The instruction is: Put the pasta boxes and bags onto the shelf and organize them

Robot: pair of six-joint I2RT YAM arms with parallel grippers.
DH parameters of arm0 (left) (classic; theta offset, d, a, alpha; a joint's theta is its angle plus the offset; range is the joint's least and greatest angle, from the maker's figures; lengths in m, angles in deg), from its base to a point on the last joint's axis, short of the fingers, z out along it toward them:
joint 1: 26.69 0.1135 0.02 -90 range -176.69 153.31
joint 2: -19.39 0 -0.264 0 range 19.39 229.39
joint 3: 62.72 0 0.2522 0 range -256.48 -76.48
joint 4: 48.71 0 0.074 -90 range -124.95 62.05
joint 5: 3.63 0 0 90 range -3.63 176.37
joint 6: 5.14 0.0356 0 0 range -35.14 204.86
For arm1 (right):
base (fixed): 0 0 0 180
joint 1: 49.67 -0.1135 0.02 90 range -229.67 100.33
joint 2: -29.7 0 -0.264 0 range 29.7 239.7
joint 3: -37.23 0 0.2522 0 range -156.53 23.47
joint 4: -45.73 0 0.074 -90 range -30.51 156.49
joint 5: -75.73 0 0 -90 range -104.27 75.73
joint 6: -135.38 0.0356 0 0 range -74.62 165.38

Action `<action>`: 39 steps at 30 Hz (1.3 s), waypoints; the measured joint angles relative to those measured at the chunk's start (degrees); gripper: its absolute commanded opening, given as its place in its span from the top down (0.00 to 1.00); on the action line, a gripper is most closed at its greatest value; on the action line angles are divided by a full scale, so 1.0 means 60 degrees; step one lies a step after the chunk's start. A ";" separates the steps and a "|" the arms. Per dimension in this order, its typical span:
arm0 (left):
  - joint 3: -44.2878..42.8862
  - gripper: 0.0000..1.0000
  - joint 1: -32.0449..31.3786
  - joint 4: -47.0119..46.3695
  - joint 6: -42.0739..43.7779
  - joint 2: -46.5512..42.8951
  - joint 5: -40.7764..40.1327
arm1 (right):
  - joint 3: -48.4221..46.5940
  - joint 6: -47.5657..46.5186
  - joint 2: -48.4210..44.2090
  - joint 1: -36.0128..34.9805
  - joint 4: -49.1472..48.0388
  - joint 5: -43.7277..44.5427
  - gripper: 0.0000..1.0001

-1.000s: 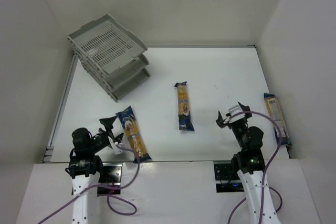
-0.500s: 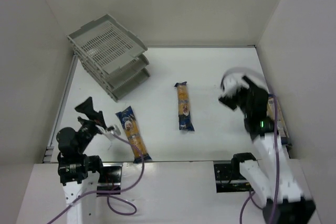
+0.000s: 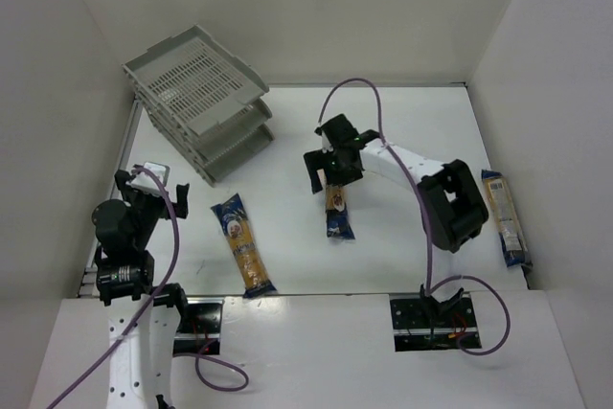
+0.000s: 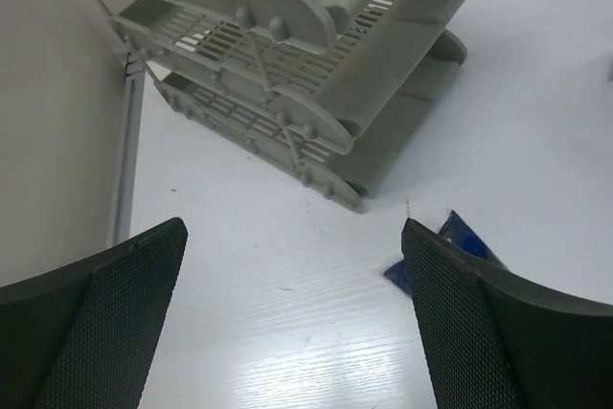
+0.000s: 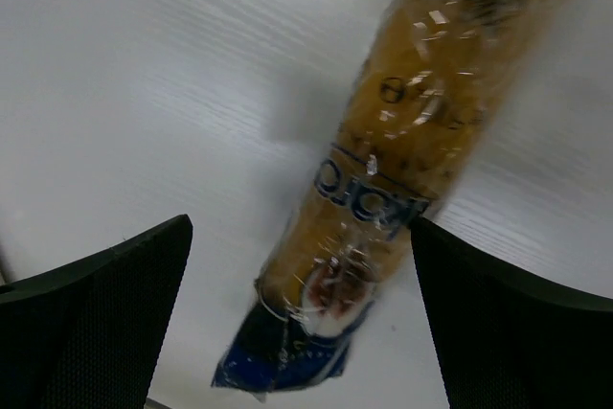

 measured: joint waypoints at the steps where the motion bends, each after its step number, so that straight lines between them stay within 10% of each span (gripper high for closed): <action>1: 0.0051 0.00 0.0051 -0.0025 -0.0193 0.0004 0.0007 | -0.0040 0.0186 0.0240 -0.0175 0.0004 0.0062 0.00; 12: 0.0270 0.00 0.0306 -0.0120 -0.0936 0.0022 0.0004 | -0.0127 0.1111 0.1180 -0.0699 0.0000 0.2812 0.01; 19: 0.0270 0.00 0.0313 -0.0138 -0.0947 -0.0004 -0.0011 | -0.0233 0.1031 0.1497 -0.0703 -0.0525 0.2943 1.00; 33: 0.0189 0.00 0.0408 -0.0153 -0.0896 -0.0062 0.0532 | -0.2579 -0.0925 0.1122 -0.0688 0.0069 0.1362 1.00; 39: -0.2251 0.00 0.0386 0.0441 -0.1144 0.2907 0.2091 | -0.4554 -0.0251 -0.0080 -0.0463 -0.0204 -0.0860 1.00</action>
